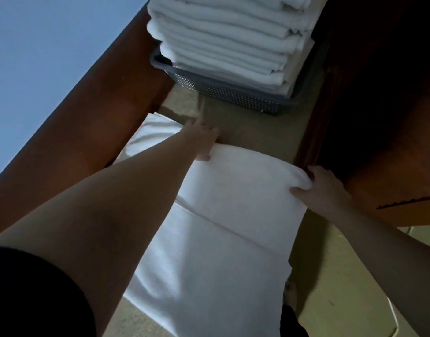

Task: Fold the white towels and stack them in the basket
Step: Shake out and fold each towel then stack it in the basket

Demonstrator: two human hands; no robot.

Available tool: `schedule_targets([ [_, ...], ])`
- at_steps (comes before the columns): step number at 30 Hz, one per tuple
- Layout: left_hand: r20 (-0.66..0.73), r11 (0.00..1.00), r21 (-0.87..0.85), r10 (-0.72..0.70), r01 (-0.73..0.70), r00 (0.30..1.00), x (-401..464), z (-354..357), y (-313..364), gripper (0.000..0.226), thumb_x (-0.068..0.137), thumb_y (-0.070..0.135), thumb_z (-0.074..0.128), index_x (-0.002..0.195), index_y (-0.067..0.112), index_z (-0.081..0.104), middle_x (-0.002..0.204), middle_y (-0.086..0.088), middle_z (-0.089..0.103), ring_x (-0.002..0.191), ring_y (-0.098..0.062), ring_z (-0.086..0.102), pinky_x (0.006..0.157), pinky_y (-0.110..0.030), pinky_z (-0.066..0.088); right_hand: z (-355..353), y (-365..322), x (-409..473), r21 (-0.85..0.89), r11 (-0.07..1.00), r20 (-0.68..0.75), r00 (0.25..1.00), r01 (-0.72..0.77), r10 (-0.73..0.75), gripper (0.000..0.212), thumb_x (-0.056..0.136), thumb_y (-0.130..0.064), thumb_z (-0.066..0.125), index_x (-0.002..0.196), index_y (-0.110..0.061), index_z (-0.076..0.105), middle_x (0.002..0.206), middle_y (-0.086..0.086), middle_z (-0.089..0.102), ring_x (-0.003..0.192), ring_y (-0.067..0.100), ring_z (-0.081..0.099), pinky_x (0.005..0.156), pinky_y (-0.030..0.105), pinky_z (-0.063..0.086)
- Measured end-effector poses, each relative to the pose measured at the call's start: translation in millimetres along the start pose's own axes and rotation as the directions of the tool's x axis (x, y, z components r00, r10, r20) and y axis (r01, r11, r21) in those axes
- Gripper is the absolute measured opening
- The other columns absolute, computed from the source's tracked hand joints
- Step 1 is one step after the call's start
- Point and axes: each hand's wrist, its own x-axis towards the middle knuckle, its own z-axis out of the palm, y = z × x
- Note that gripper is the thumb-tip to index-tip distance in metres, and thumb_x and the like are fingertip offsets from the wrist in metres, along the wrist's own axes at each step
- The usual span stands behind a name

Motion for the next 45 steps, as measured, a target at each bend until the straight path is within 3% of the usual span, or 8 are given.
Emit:
schedule_targets([
  [8, 0.257, 0.976, 0.154, 0.11, -0.154, 0.96, -51.0, -5.3, -31.1, 0.046, 0.084, 0.053, 0.063, 0.12, 0.025, 0.073, 0.129, -0.005, 0.061, 0.134, -0.03, 0.038, 0.109, -0.047, 0.034, -34.8, -0.5, -33.8, -0.311, 0.842, 0.107, 0.896, 0.442, -0.431, 0.028, 0.082, -0.044, 0.071, 0.074, -0.028, 0.049, 0.073, -0.009, 0.053, 0.075, 0.011, 0.052, 0.105, 0.044, 0.046],
  [11, 0.207, 0.951, 0.255, 0.126, -0.178, 0.97, -93.9, 10.8, -68.1, 0.038, 0.084, 0.043, 0.06, 0.116, 0.026, 0.072, 0.121, 0.0, 0.066, 0.126, -0.023, 0.051, 0.106, -0.038, 0.039, -38.8, -0.3, -80.2, -0.309, 0.811, 0.23, 0.867, 0.496, -0.442, 0.029, 0.092, -0.039, 0.069, 0.083, -0.034, 0.042, 0.073, -0.009, 0.053, 0.068, 0.004, 0.051, 0.06, 0.026, 0.044],
  [23, -0.462, 0.971, 0.209, -0.006, 0.115, 0.887, -270.5, 75.3, -153.0, 0.025, 0.071, -0.002, 0.078, 0.09, 0.011, 0.069, 0.058, -0.001, 0.057, 0.074, -0.033, 0.053, 0.07, -0.037, 0.039, -23.8, 24.3, -236.3, -0.205, 0.802, 0.286, 0.818, 0.561, -0.499, 0.042, 0.089, -0.038, 0.079, 0.083, -0.043, 0.038, 0.085, -0.023, 0.044, 0.073, -0.004, 0.05, 0.058, 0.013, 0.041],
  [29, -0.106, 0.87, -0.012, -0.491, 0.493, 0.864, -346.7, 139.3, -101.9, 0.048, 0.091, 0.032, 0.073, 0.138, 0.039, 0.065, 0.114, -0.006, 0.058, 0.106, -0.031, 0.048, 0.078, -0.041, 0.05, 26.4, 68.6, -268.7, 0.001, 0.825, 0.338, 0.776, 0.566, -0.533, 0.046, 0.074, -0.027, 0.091, 0.083, -0.044, 0.048, 0.095, -0.024, 0.05, 0.087, -0.003, 0.055, 0.061, 0.009, 0.039],
  [33, 0.149, 0.361, -0.691, -0.776, 0.626, 0.613, -341.4, 171.5, -43.5, 0.038, 0.102, 0.027, 0.063, 0.134, 0.045, 0.067, 0.127, -0.006, 0.049, 0.114, -0.03, 0.052, 0.093, -0.04, 0.051, 53.5, 85.4, -269.6, 0.066, 0.89, 0.446, 0.785, 0.451, -0.43, 0.03, 0.091, -0.027, 0.074, 0.092, -0.046, 0.05, 0.111, -0.023, 0.052, 0.094, 0.0, 0.056, 0.077, 0.02, 0.049],
  [38, 0.447, -0.308, -0.876, -0.806, 0.371, 0.387, -319.3, 184.0, -21.7, 0.049, 0.091, 0.008, 0.054, 0.128, 0.034, 0.074, 0.114, -0.003, 0.077, 0.065, -0.015, 0.065, 0.058, -0.024, 0.051, 53.0, 82.5, -281.2, 0.276, 0.959, 0.465, 0.864, 0.063, -0.19, 0.023, 0.088, -0.032, 0.082, 0.1, -0.035, 0.063, 0.092, -0.016, 0.071, 0.083, 0.003, 0.067, 0.062, 0.019, 0.049],
  [41, 0.614, -0.718, -0.696, -0.614, -0.028, 0.496, -309.8, 188.6, -22.1, 0.052, 0.087, -0.008, 0.053, 0.127, 0.019, 0.072, 0.114, -0.009, 0.075, 0.095, -0.016, 0.073, 0.081, -0.029, 0.06, 53.0, 85.3, -283.3, 0.246, 0.966, 0.435, 0.881, 0.08, -0.184, 0.017, 0.088, -0.031, 0.081, 0.088, -0.023, 0.066, 0.078, -0.011, 0.068, 0.07, 0.008, 0.063, 0.057, 0.025, 0.047],
  [45, 0.665, -0.85, -0.455, -0.522, -0.265, 0.534, -305.4, 186.5, -29.3, 0.047, 0.082, -0.005, 0.064, 0.128, 0.006, 0.06, 0.115, -0.01, 0.072, 0.107, -0.032, 0.071, 0.08, -0.04, 0.063, 54.8, 82.2, -298.8, 0.241, 0.949, 0.336, 0.9, 0.204, -0.279, 0.025, 0.087, -0.024, 0.082, 0.077, -0.027, 0.059, 0.082, -0.014, 0.062, 0.073, 0.01, 0.06, 0.062, 0.033, 0.05],
])
